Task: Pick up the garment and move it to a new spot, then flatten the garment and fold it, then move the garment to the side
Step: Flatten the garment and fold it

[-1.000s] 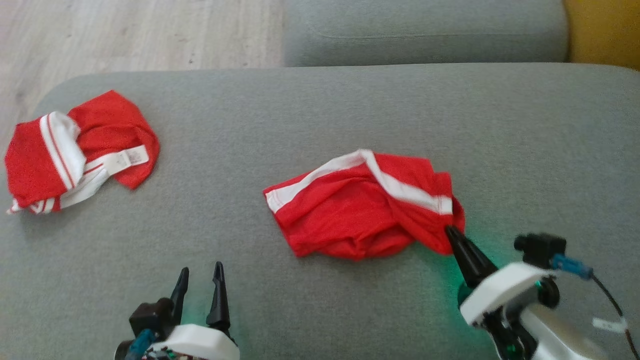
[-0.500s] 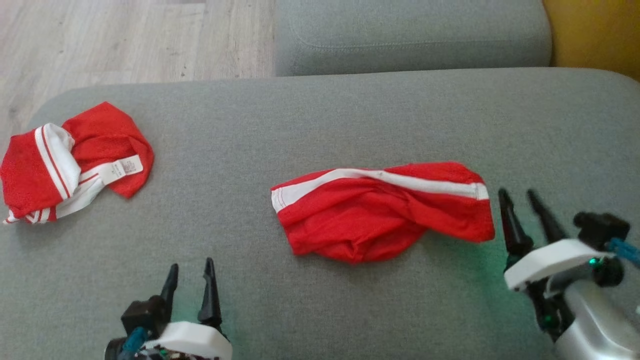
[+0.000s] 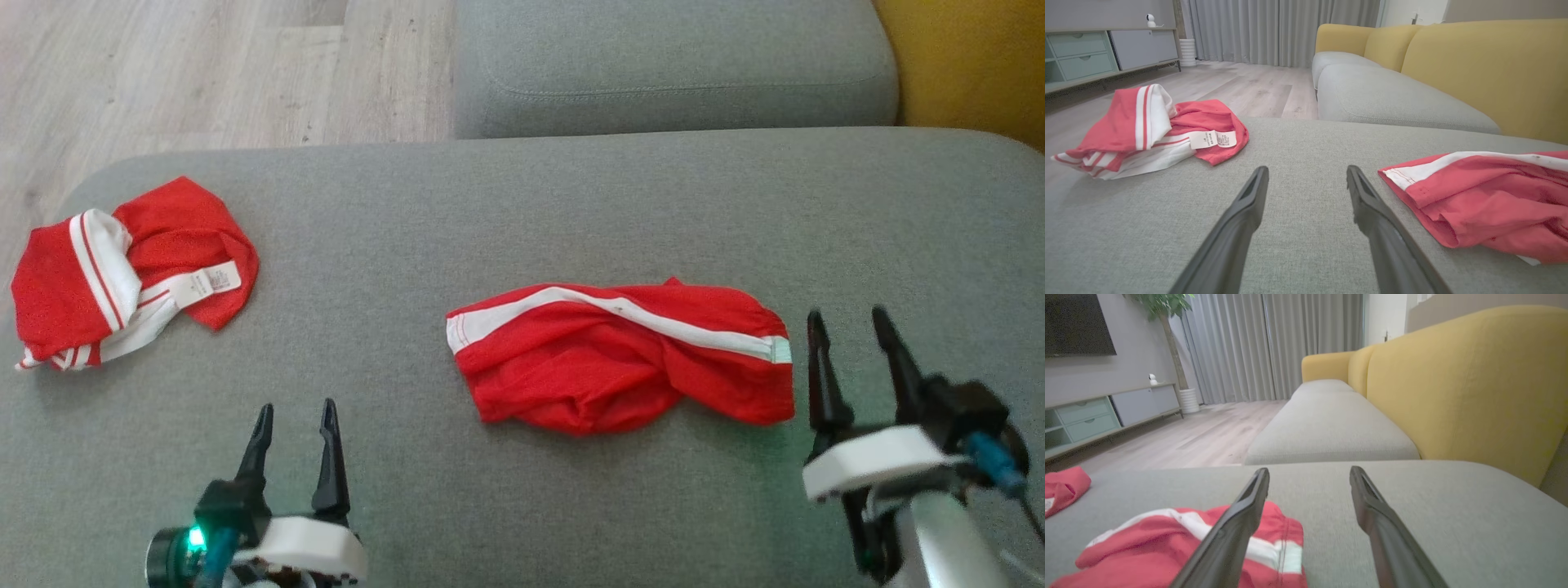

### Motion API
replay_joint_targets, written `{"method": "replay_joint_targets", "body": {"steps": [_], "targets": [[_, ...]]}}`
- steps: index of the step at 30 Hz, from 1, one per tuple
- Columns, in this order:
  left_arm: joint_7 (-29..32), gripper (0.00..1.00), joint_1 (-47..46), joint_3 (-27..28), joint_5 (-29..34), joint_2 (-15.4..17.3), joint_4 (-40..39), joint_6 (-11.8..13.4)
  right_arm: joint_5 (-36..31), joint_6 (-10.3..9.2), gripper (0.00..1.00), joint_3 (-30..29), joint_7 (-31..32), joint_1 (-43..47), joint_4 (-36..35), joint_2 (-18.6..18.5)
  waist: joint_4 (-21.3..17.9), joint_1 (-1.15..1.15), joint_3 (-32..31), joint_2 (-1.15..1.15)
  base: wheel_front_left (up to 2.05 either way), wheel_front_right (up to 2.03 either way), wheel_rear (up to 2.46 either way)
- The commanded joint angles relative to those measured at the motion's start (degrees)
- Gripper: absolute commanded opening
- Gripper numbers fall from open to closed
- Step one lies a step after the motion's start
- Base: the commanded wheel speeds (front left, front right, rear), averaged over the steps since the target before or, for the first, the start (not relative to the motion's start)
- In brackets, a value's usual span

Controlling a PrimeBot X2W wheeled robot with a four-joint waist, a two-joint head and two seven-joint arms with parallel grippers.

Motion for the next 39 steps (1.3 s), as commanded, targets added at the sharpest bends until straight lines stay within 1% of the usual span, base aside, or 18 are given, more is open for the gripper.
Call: {"method": "replay_joint_targets", "body": {"steps": [1,4,10,14,17,18,22,25,31,32,35,39], "targets": [[-0.7,1.00,-0.4,2.3,1.2,0.1,-2.2,0.6,-0.6,0.22,1.00,1.1,-0.6,-0.7,-1.1,0.4,-0.1,0.00,-0.1,0.00,0.00,0.00,0.00],[-0.7,1.00,0.9,2.2,3.0,0.1,-2.6,0.7,-0.5,0.22,1.00,1.6,-0.6,0.3,0.4,0.6,-0.2,0.00,-0.3,0.00,0.00,0.00,0.00],[-0.7,1.00,1.4,1.4,3.2,0.1,-2.8,0.8,1.8,0.22,1.00,2.9,-0.6,-0.3,2.1,0.6,-0.2,0.00,-0.3,0.00,0.00,0.00,0.00],[-0.7,1.00,1.0,0.9,3.3,0.1,-2.9,0.9,4.6,0.22,1.00,4.2,-0.6,-1.9,5.8,0.6,0.0,0.00,0.1,0.00,0.00,0.00,0.00],[-0.7,1.00,0.9,0.4,3.0,0.1,-2.8,0.9,8.8,0.22,0.99,5.7,-0.6,-4.0,10.0,0.6,0.3,0.00,0.5,0.00,0.00,0.00,0.00],[-0.7,1.00,1.0,0.2,2.7,0.1,-2.7,0.9,10.2,0.22,0.95,5.9,-0.6,-4.9,11.4,0.6,0.4,0.00,0.7,0.00,0.00,0.00,0.00],[-0.7,1.00,1.0,-0.4,2.1,0.1,-2.3,0.8,15.7,0.22,0.95,7.9,1.6,-8.0,16.1,0.1,1.1,0.00,1.3,0.00,0.00,0.00,0.00],[-0.7,1.00,1.1,-0.6,1.5,0.1,-2.1,0.9,19.2,0.22,0.96,10.3,2.6,-9.6,17.8,-1.2,1.4,0.00,1.8,0.00,0.00,0.00,0.00],[-0.7,1.00,0.8,-0.5,1.1,0.1,-2.0,0.9,27.1,0.22,0.98,15.7,3.0,-10.6,18.0,-3.5,1.6,0.00,2.3,0.00,0.00,0.00,0.00],[-0.7,1.00,0.9,-0.4,1.0,0.1,-2.0,0.7,30.7,0.22,0.99,16.7,3.2,-10.5,17.8,-3.9,1.5,0.00,2.3,0.00,0.00,0.00,0.00],[-0.7,1.00,1.0,-0.4,0.9,0.1,-2.0,0.7,37.0,0.22,1.00,18.3,4.1,-10.1,16.3,-4.4,1.2,0.00,2.3,0.00,0.00,0.00,0.00],[-0.7,1.00,1.0,-0.4,0.8,0.1,-2.1,0.4,45.3,0.22,1.00,20.2,5.8,-9.1,13.7,-6.1,1.0,0.00,2.3,0.00,0.00,0.00,0.00]]}}
